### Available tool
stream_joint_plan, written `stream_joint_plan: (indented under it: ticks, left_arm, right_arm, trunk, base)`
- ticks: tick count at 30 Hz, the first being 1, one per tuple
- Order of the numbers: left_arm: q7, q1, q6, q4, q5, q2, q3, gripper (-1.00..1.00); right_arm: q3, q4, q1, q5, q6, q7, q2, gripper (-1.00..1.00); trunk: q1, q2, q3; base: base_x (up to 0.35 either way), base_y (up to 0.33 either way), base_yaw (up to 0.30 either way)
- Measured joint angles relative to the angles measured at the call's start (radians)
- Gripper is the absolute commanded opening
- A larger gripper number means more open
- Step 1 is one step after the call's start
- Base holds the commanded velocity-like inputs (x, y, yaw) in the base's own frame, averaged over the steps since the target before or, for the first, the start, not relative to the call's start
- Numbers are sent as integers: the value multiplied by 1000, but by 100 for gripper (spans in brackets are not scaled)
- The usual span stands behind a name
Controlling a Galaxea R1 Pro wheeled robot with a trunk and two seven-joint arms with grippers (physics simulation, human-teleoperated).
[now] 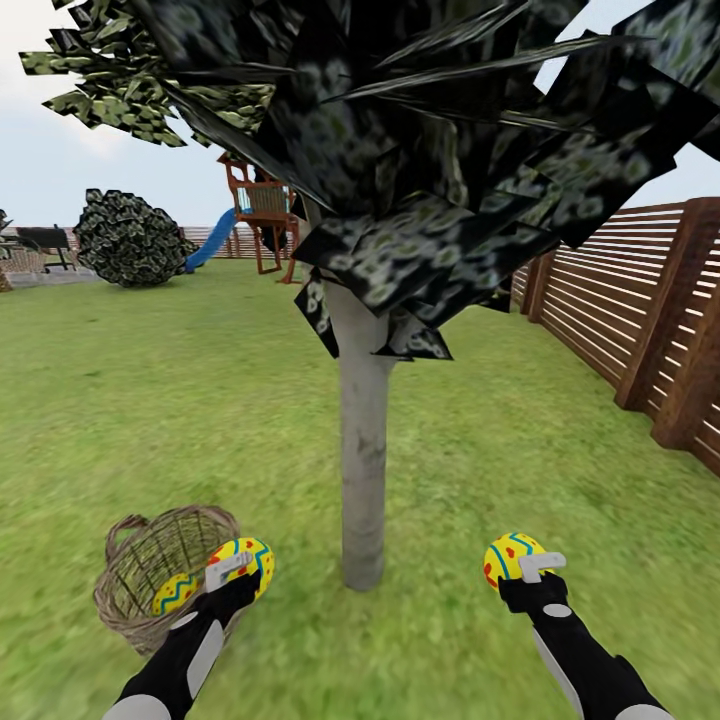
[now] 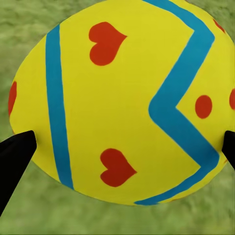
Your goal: Take the three Easter eggs out of the wicker basket on the lawn in the garden, then place them on the lawn next to a single tree (choose any tree) so that all three eggs are next to the same tree and none are left in the basket.
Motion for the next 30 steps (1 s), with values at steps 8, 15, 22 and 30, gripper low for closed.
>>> stream_joint_plan:
  ticks: [8, 15, 22, 30]
  left_arm:
    - [0, 0, 1, -1, 3, 2, 6, -100]
    - [0, 1, 0, -1, 2, 0, 5, -100]
    - [0, 0, 1, -1, 2, 0, 6, -100]
    - [0, 0, 1, 1, 1, 0, 6, -100]
  right_arm:
    - [0, 0, 0, 0, -1, 0, -1, -100]
    - [0, 0, 0, 0, -1, 0, -1, -100]
    - [0, 0, 0, 0, -1, 0, -1, -100]
    - [0, 0, 0, -1, 0, 1, -1, -100]
  trunk:
    - [23, -42, -19]
    - [50, -91, -41]
    - [77, -140, -63]
    - [107, -196, -88]
  base:
    - [4, -2, 0]
    - [0, 0, 0]
    - [0, 0, 0]
    - [0, 0, 0]
